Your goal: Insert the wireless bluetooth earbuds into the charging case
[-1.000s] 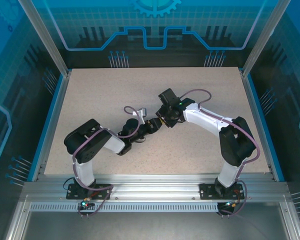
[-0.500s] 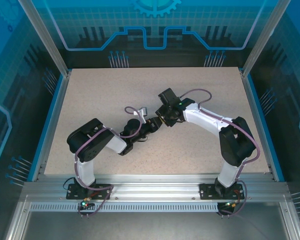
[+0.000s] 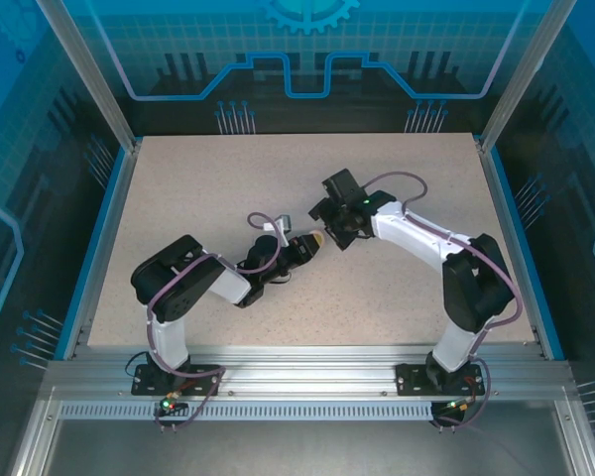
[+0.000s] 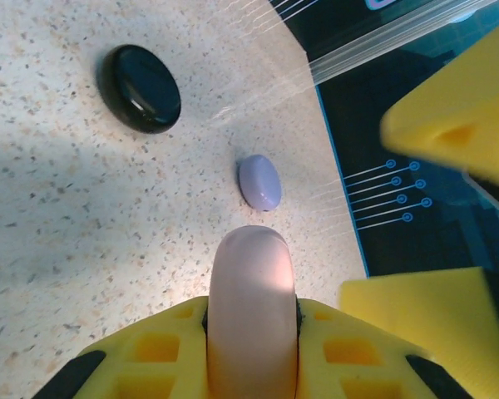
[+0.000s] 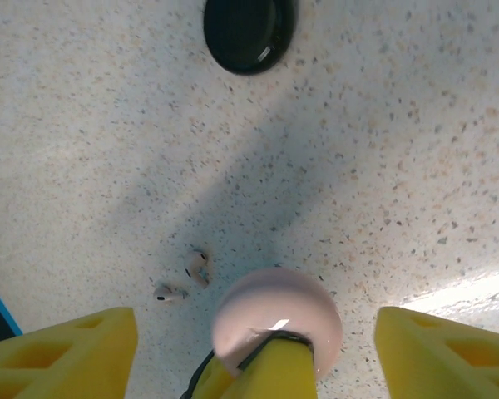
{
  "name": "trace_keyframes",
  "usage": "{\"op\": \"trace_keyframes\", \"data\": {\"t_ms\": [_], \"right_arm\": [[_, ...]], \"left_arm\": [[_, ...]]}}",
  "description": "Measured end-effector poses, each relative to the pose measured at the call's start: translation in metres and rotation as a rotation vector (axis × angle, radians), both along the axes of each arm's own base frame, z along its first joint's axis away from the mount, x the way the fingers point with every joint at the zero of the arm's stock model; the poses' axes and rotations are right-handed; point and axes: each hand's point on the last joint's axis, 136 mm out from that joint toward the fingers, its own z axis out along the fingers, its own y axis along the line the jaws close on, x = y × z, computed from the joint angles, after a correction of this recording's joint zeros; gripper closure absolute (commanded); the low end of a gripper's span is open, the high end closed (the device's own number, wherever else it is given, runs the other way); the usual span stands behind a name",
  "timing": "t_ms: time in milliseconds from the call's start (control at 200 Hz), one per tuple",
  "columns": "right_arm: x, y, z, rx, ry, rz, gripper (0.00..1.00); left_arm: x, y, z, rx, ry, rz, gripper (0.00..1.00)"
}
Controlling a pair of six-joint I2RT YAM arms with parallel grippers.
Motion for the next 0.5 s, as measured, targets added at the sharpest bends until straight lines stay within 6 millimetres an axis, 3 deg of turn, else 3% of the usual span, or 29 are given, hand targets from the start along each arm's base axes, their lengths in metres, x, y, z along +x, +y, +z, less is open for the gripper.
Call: {"op": "trace_keyframes", "data": {"t_ms": [290,500], "right_arm": [[0.017,-0.039,0.036,0.021,-0.103,0.017,0.17],[-0.003,-0.066,0.029,-0.038,-0.140,0.116,0.16]], "left_arm": [[-0.009,0.004,0.027,0.066,-0.030,-0.036,1.00],[-0.021,-0.001,0.041,0.150,-0.059,-0.138,1.00]]}}
